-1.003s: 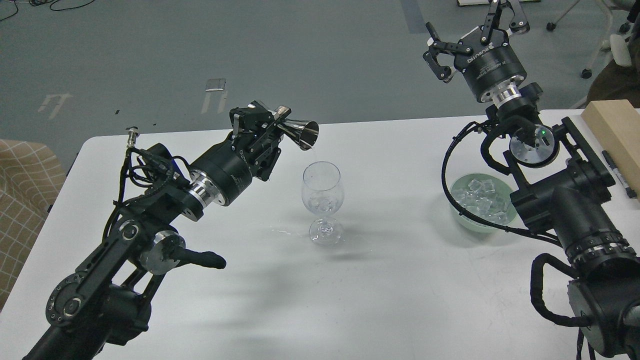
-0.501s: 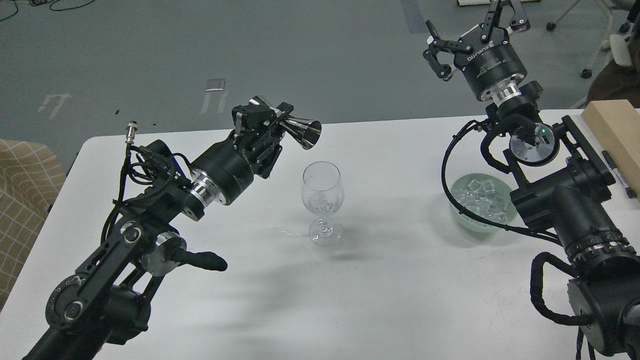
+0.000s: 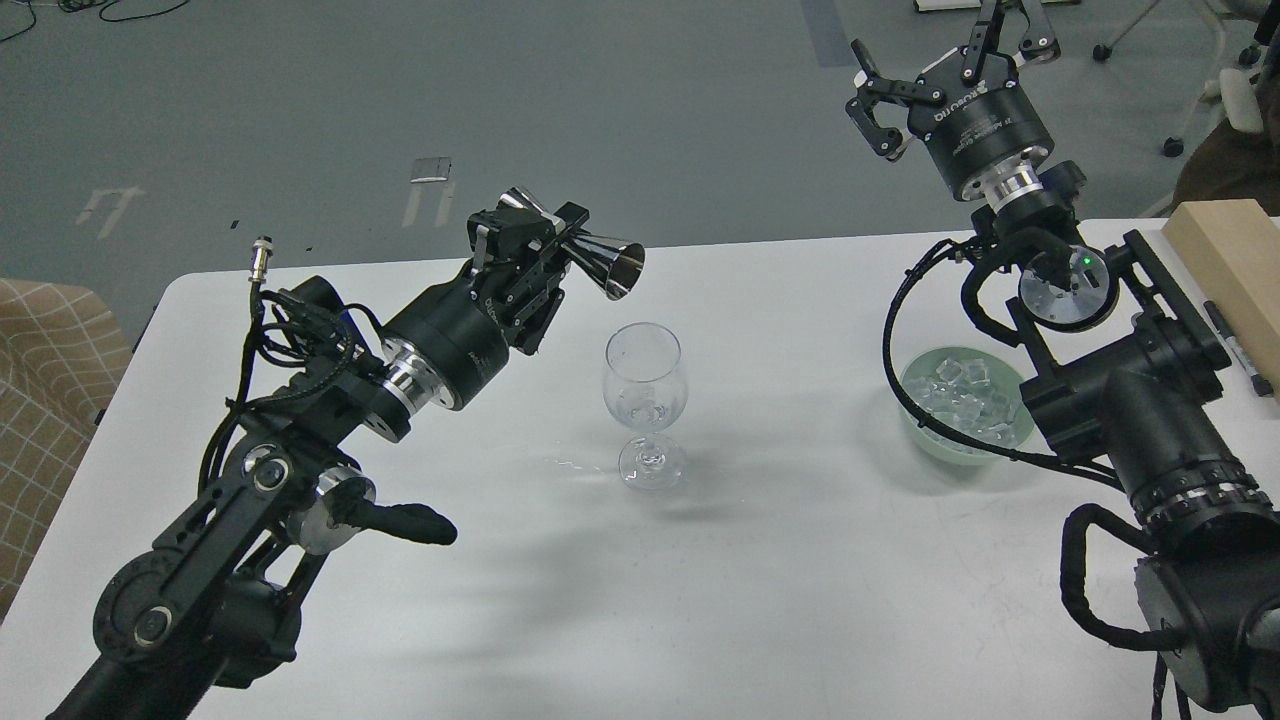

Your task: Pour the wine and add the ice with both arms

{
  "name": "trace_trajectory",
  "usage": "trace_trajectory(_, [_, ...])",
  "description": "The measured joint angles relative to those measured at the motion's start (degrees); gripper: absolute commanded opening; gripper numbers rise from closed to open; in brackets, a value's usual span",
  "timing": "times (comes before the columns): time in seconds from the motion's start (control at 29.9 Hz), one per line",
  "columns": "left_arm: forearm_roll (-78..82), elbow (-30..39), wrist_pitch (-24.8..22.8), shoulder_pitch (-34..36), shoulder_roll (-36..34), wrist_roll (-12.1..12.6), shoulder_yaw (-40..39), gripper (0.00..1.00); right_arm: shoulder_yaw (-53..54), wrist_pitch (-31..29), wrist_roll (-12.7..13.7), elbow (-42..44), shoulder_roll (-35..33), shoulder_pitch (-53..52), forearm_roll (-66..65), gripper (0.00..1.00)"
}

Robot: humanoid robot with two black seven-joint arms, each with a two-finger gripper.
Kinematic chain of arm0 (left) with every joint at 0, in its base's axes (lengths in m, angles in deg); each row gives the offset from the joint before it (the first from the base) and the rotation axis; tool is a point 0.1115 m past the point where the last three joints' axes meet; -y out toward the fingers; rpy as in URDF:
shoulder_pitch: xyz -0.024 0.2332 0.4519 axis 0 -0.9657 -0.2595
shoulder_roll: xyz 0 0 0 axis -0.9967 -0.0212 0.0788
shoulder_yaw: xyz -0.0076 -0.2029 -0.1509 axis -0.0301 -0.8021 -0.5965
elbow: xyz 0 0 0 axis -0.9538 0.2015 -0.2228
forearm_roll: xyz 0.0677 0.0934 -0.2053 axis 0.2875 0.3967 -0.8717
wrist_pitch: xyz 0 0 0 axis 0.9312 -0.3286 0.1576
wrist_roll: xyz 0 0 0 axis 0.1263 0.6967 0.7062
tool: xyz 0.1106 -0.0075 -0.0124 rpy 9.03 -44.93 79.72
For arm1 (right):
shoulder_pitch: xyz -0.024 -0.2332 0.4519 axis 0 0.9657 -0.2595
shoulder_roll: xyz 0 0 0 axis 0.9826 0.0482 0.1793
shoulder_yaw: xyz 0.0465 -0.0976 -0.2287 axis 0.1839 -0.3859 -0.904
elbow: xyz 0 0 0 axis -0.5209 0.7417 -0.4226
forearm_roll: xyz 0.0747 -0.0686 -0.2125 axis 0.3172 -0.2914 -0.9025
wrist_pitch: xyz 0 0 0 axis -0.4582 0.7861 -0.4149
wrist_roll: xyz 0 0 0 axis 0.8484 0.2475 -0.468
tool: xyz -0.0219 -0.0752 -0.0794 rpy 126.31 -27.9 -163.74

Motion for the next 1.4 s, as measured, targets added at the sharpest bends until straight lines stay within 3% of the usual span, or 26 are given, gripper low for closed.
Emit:
trace_trajectory(0.27, [-2.2,0.0,0.3,-0.2,0.9,1.2,-1.0,0.17,0.0,0.0,0.0,0.1,0.0,0.0,0.0,1.0])
trace_trajectory(0.7, [-25.9,-0.8,5.2,-0.7,0.1,6.6,-4.1,0.18,-0.2,0.0,0.0,0.1,0.0,0.0,0.0,1.0])
trace_trajectory(0.87, [-33.2,-1.0,7.1,-1.2,0.0,7.4,-5.7,0.18,-0.3,0.0,0.0,0.1,0.0,0.0,0.0,1.0])
trace_trajectory(1.4, [-42.8,-4.3,9.1,-6.8,0.0,9.2,-19.9,0.19,-0.3,0.0,0.2,0.1,0.0,0.1,0.0,1.0])
